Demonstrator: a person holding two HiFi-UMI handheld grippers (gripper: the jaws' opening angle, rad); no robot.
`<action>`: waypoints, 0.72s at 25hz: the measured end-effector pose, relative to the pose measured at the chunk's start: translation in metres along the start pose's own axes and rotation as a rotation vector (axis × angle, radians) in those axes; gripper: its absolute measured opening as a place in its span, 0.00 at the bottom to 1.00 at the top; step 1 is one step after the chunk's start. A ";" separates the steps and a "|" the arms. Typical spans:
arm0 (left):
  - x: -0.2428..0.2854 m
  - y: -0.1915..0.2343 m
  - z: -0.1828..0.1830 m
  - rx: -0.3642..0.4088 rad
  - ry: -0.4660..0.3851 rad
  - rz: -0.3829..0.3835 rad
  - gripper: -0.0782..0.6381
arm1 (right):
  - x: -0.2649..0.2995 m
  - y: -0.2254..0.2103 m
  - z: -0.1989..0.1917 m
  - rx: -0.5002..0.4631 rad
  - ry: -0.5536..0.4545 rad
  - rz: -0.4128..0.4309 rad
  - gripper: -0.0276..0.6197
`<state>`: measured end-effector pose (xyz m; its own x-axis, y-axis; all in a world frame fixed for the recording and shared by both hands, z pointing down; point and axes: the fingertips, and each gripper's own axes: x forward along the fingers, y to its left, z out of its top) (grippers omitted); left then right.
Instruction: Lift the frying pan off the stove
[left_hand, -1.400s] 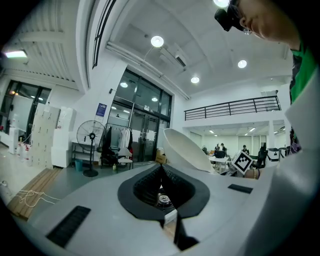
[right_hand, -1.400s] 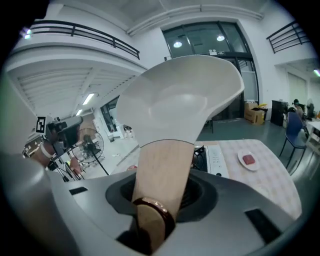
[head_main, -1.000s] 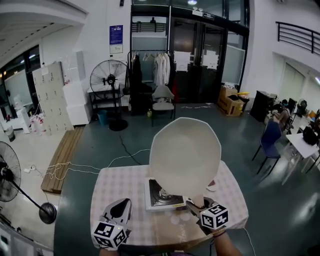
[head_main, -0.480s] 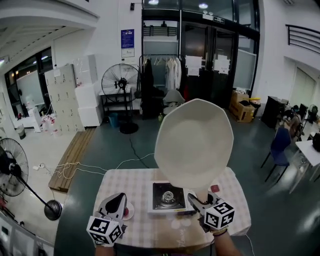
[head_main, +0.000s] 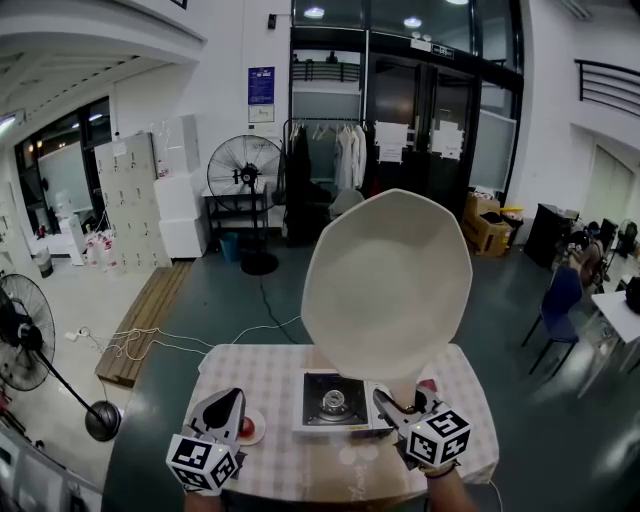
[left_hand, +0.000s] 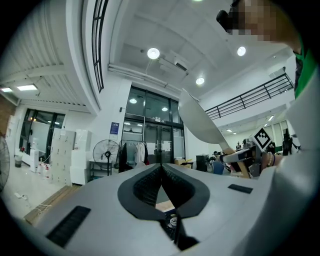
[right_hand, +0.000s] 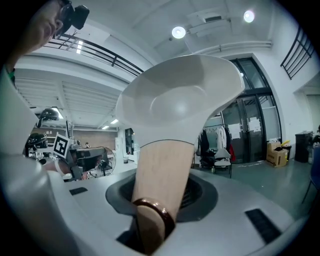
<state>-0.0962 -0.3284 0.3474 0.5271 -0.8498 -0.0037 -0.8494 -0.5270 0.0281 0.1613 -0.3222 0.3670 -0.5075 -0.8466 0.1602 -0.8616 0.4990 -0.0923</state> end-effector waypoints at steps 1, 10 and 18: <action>-0.001 0.000 0.001 0.000 0.000 0.001 0.14 | 0.000 0.002 0.001 -0.004 0.000 0.001 0.27; -0.005 -0.004 0.000 -0.001 0.011 0.002 0.14 | -0.003 0.007 -0.002 0.010 0.007 0.000 0.27; -0.007 -0.002 -0.001 -0.005 0.009 -0.003 0.14 | 0.001 0.013 -0.008 0.013 0.025 -0.006 0.27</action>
<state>-0.0987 -0.3214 0.3489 0.5296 -0.8482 0.0049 -0.8479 -0.5292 0.0329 0.1500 -0.3150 0.3733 -0.5023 -0.8446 0.1852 -0.8647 0.4914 -0.1042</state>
